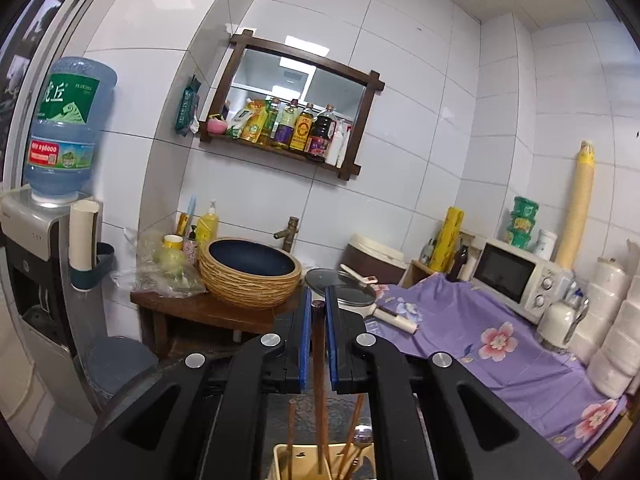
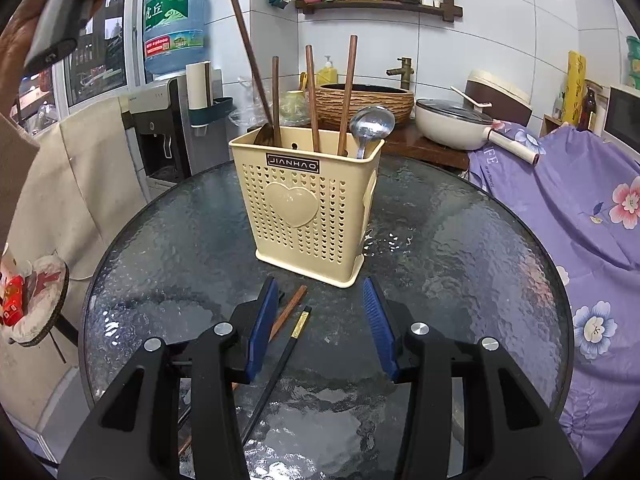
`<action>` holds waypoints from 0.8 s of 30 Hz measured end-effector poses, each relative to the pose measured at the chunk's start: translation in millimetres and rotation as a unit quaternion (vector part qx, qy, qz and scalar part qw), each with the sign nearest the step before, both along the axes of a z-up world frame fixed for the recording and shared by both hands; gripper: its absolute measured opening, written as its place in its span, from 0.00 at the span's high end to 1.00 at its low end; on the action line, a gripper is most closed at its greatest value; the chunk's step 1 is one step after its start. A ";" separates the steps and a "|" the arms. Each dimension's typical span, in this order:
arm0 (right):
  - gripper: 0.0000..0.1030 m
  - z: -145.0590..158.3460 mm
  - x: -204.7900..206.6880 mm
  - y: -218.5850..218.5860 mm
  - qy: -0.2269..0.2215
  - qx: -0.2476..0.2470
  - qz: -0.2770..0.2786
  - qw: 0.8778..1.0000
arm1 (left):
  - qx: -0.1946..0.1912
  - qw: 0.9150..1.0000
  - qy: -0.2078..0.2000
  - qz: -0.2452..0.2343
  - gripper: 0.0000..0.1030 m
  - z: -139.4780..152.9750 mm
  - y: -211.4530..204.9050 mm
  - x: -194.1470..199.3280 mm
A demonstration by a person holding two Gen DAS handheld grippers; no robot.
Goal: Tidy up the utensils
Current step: 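Lift the chopstick with the left tool and lower it into the holder, then open the left tool and withdraw it from the holder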
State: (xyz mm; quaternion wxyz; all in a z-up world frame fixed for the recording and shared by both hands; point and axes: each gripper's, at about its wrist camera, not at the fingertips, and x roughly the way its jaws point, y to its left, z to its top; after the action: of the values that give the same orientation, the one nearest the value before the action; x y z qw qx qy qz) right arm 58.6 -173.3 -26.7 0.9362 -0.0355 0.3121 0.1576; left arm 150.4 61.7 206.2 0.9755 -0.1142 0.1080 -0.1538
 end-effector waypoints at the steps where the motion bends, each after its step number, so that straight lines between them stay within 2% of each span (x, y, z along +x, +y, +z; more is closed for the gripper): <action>1: 0.56 0.7 0.5 -0.9 0.000 0.002 -0.001 1.000 | 0.002 1.000 0.003 -0.002 0.93 -2.8 -1.7 2.6; 8: 0.56 5.7 0.4 -6.2 -0.005 0.016 -0.007 1.000 | 0.052 0.998 0.035 0.011 0.93 -43.6 -28.1 22.0; 15: 0.56 2.7 1.9 -9.7 0.001 0.031 -0.015 0.999 | 0.082 0.994 0.069 0.007 0.93 -83.9 -41.8 29.1; 24: 0.56 -1.9 6.7 -9.9 0.007 0.037 -0.020 0.999 | 0.104 0.990 0.098 0.008 0.93 -110.3 -46.7 34.7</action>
State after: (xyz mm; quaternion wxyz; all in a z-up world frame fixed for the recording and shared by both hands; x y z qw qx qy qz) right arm 65.4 -183.2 -28.6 0.9375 0.0067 0.3135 0.1507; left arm 185.1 15.0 96.0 0.9680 -0.0274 0.2175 -0.1225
